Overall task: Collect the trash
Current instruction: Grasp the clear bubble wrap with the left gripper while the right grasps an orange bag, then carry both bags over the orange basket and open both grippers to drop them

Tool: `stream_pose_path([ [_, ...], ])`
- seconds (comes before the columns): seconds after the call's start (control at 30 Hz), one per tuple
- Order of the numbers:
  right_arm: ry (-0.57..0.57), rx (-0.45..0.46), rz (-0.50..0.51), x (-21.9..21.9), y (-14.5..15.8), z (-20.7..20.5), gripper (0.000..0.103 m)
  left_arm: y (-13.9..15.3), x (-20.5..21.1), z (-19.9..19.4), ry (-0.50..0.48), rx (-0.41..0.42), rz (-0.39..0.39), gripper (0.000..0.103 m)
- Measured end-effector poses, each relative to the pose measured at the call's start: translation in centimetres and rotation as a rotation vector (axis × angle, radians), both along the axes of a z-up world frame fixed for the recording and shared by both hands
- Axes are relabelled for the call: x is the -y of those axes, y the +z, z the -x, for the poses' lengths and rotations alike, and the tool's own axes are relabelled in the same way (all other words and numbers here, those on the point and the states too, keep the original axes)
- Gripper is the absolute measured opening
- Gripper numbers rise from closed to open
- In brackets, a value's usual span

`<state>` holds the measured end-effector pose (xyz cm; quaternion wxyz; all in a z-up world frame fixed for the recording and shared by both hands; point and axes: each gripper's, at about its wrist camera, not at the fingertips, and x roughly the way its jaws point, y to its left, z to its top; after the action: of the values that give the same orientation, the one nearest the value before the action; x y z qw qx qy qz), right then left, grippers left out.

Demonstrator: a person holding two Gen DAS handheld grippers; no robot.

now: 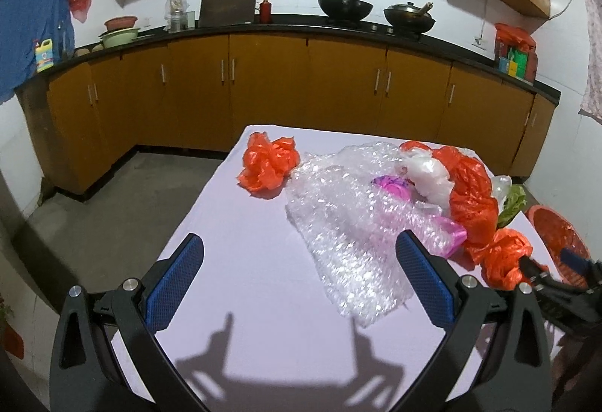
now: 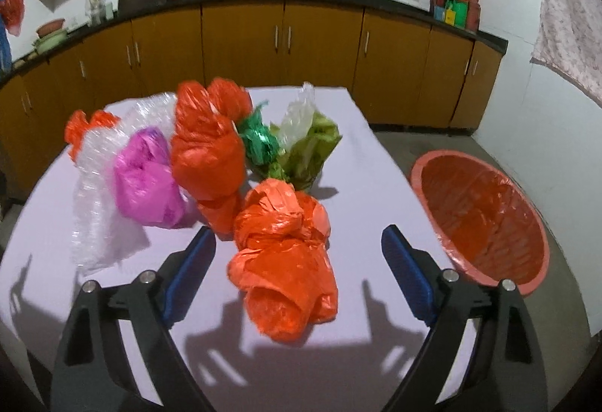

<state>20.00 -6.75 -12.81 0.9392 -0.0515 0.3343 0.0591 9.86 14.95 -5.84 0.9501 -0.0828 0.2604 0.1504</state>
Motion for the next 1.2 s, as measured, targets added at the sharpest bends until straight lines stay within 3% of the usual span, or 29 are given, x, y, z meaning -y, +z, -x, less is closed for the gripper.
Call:
stream_pose_path([
  [0.07, -0.009, -0.025, 0.009, -0.1, -0.8, -0.9, 0.087, 0.0, 0.1, -0.9, -0.011, -0.003, 0.014, 0.101],
  [0.3, 0.004, -0.069, -0.001, 0.3, -2.1, -1.9, 0.042, 0.2, 2.0, -4.3, -0.070, -0.028, 0.060, 0.101],
  [0.5, 0.014, -0.073, -0.026, 0.8, -2.0, -1.5, 0.033, -0.2, 4.7, -7.1, -0.113, -0.076, 0.012, 0.101],
  [0.63, 0.010, -0.071, -0.043, 1.7, -1.8, -1.1, 0.033, -1.4, 5.6, -8.6, -0.130, -0.141, -0.009, 0.076],
  [0.9, -0.005, -0.062, -0.085, 3.2, -1.1, -0.5, 0.030, -3.3, 4.3, -8.4, -0.143, -0.202, 0.047, 0.019],
  [1.0, -0.003, -0.055, -0.092, 3.4, -0.8, -0.1, 0.030, -3.1, 3.7, -7.6, -0.152, -0.192, 0.072, 0.011],
  [1.2, -0.001, -0.031, -0.110, 4.1, 0.3, 0.7, 0.030, -1.9, 1.5, -5.7, -0.158, -0.159, 0.096, 0.007],
])
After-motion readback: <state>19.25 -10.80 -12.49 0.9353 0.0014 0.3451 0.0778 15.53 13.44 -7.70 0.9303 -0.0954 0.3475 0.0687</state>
